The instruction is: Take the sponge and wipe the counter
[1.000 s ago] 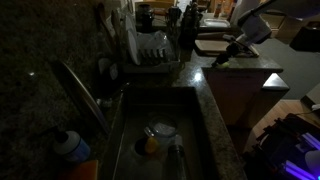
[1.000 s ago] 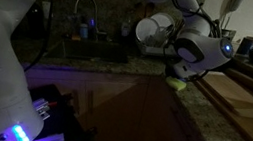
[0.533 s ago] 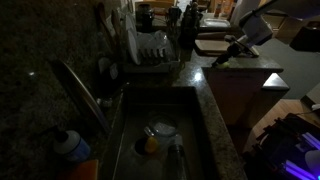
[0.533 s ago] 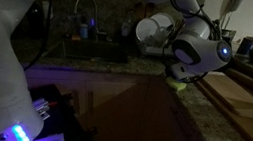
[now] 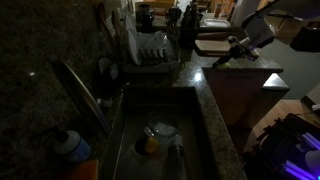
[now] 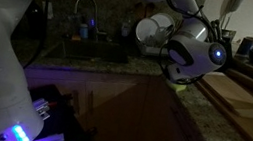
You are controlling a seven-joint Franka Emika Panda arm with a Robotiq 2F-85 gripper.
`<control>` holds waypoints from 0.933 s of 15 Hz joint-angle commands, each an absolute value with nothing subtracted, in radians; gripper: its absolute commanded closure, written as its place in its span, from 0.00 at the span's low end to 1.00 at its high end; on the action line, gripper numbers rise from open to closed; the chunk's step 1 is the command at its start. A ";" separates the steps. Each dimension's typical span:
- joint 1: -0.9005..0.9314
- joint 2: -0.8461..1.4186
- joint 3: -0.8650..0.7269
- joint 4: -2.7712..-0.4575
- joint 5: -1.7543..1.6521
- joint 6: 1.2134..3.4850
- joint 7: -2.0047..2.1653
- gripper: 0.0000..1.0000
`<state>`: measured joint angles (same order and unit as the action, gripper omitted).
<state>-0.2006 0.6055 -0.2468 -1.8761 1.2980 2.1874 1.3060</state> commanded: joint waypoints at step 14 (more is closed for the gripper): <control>-0.313 0.605 -0.335 -2.014 1.372 2.394 0.998 0.95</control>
<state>-0.2762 0.5498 -0.3121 -1.9734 1.3523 2.2761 1.0986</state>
